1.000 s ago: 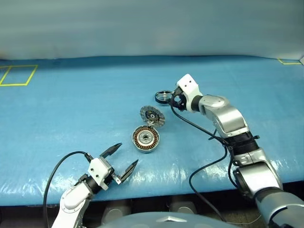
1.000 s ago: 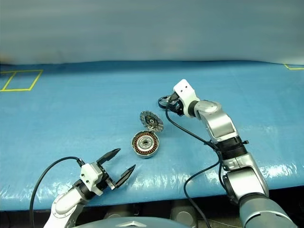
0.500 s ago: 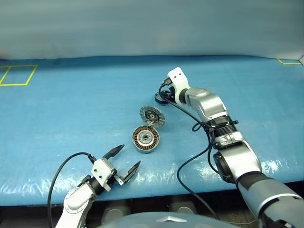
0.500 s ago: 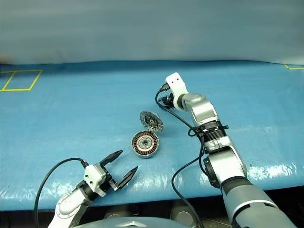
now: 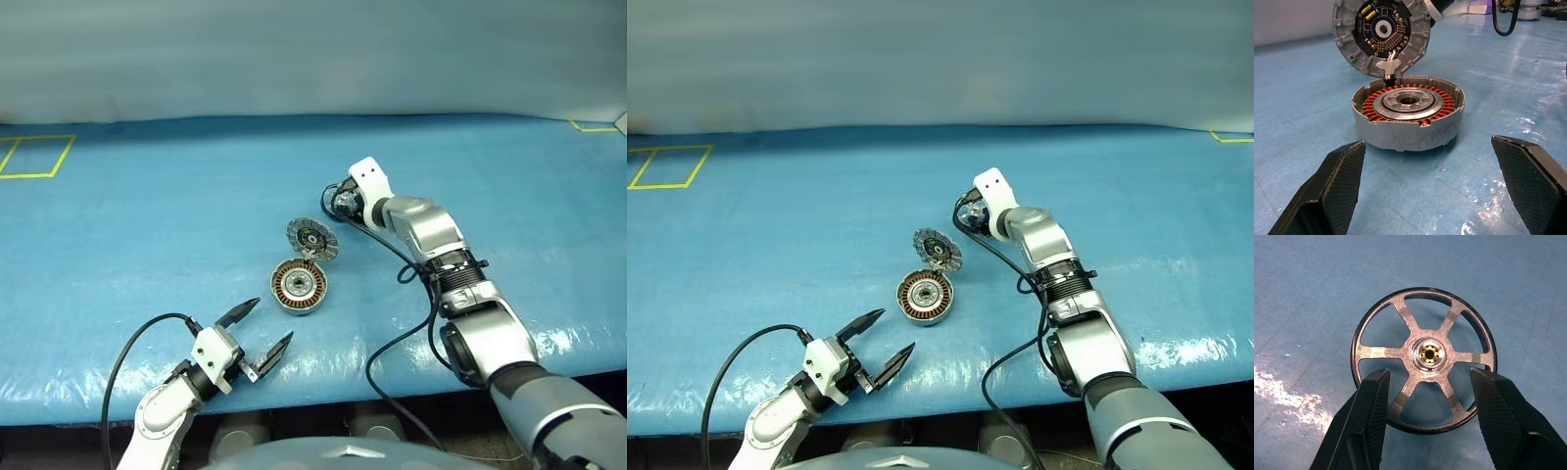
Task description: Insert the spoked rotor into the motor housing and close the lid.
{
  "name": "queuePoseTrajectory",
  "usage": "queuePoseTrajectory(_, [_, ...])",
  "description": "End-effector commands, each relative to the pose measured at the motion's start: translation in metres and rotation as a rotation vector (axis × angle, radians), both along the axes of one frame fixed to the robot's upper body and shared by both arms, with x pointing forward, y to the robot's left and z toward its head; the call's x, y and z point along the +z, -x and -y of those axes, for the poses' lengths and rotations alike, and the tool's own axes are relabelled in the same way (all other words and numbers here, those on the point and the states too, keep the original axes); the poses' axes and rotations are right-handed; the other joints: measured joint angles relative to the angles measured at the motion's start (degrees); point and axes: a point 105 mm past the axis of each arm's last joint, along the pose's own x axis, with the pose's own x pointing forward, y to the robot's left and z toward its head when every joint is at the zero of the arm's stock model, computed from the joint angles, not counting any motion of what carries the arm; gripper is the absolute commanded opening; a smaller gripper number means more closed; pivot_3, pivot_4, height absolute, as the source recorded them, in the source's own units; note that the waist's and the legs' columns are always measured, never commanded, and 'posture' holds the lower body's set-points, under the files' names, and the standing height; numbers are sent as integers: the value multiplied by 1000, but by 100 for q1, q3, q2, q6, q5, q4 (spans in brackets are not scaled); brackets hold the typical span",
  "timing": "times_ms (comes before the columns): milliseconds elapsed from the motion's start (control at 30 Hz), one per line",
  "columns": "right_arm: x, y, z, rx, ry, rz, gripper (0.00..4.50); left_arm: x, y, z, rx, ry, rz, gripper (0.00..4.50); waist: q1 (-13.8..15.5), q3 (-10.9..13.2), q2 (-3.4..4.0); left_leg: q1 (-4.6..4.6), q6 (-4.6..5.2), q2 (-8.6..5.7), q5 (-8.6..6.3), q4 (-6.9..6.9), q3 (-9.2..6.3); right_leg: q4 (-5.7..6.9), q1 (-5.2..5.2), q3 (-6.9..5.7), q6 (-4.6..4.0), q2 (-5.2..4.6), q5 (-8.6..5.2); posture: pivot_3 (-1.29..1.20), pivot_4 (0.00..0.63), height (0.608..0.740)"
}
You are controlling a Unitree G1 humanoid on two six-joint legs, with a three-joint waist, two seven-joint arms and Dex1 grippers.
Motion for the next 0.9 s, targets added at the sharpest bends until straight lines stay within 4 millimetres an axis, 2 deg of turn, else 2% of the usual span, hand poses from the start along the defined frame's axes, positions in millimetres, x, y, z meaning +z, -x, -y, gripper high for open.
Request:
queuePoseTrajectory(33, [9,-3,-1,-5,-18,35,2726,5,0,1,-1,10,18,4500,0,0,0,0,0,0,0,0,0,0,0,0,0,0,0,0,150,740])
queuePoseTrajectory(567, [-3,-7,-3,-20,-21,-3,2726,5,1,2,7,15,10,4500,-7,-1,1,24,-2,5,1,1,4,2,19,2,11,8,-7,0,150,740])
queuePoseTrajectory(733, [-4,-9,-5,-24,-19,3,1234,4,2,2,7,18,5,4500,-6,-4,0,27,-3,8,2,2,4,6,18,4,7,13,-7,0,150,740])
queuePoseTrajectory(767, [-4,-9,-5,-23,-19,3,1121,4,2,2,8,19,5,4500,-6,-4,0,29,-3,9,2,1,3,7,19,3,6,15,-7,0,150,740])
queuePoseTrajectory(900, [-5,-9,-6,-22,-18,2,1121,3,2,2,9,20,1,4500,-12,-4,1,31,-3,9,2,2,4,7,20,5,6,15,-7,0,150,740])
